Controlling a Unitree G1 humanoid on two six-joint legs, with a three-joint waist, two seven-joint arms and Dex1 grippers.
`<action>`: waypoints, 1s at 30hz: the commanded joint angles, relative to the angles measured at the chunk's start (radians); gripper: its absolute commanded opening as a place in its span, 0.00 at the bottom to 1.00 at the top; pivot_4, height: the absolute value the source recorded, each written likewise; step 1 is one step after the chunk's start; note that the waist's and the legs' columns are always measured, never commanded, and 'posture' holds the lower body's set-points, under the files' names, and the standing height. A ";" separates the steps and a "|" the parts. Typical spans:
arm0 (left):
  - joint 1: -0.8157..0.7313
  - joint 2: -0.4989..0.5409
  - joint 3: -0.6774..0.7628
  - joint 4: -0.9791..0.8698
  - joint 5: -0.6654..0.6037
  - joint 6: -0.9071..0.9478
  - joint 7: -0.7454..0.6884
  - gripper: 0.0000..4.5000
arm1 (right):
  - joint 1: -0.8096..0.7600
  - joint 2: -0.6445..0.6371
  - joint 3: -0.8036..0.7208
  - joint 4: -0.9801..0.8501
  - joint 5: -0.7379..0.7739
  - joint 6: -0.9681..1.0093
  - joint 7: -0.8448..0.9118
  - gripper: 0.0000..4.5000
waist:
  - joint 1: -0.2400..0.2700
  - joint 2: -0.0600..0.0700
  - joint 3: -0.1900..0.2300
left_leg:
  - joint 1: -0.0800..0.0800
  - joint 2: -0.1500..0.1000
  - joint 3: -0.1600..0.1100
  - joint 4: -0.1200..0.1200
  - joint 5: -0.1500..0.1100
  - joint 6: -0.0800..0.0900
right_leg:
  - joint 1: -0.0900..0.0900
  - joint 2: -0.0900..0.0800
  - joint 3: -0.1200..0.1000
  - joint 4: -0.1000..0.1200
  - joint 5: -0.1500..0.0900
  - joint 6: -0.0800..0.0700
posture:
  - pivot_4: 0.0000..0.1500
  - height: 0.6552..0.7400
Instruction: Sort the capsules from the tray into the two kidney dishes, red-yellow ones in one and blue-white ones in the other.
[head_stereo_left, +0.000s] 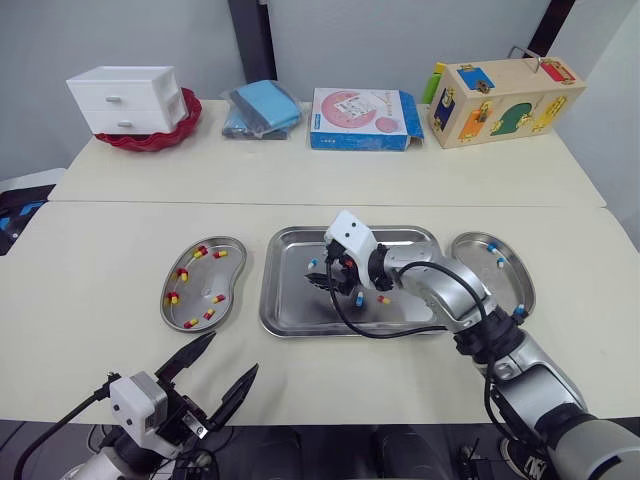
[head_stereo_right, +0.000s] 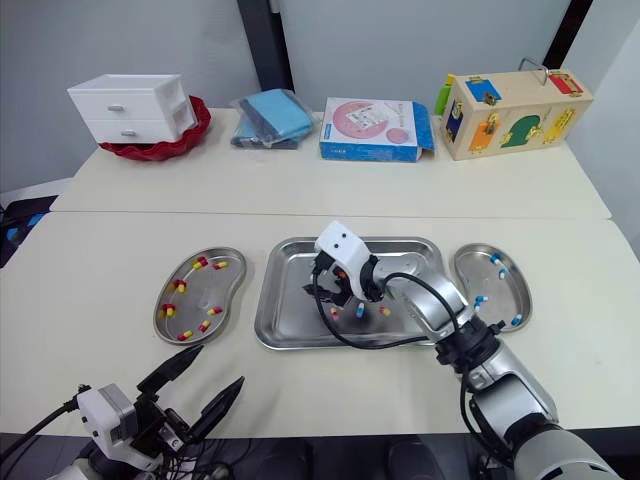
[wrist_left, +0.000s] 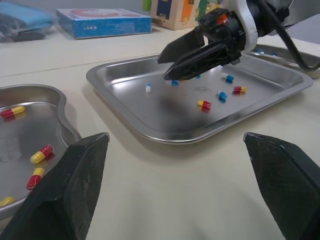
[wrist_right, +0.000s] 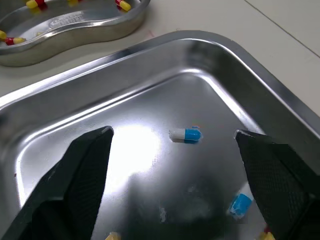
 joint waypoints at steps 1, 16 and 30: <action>0.017 0.006 0.004 0.012 -0.019 -0.038 -0.007 1.00 | -0.036 0.036 -0.012 0.022 -0.044 -0.030 -0.012 0.73 | -0.001 0.000 0.000 | 0.000 0.000 0.000 0.000 0.000 0.000 | 0.000 0.000 0.000 0.000 0.000 0.000 | 1.00 1.00; 0.027 0.031 0.011 0.031 -0.040 -0.053 0.001 1.00 | -0.033 0.123 -0.012 0.145 -0.151 -0.087 -0.013 0.73 | -0.002 0.000 0.000 | 0.000 0.000 0.000 0.000 0.000 0.000 | -0.001 0.000 0.000 0.000 0.000 0.000 | 1.00 1.00; 0.016 0.048 0.006 0.033 -0.043 -0.044 0.008 1.00 | -0.027 0.167 -0.025 0.205 -0.202 -0.114 -0.014 0.73 | -0.016 0.001 0.000 | 0.000 0.000 0.000 -0.001 0.000 0.000 | -0.001 0.000 0.000 0.000 0.000 0.000 | 1.00 1.00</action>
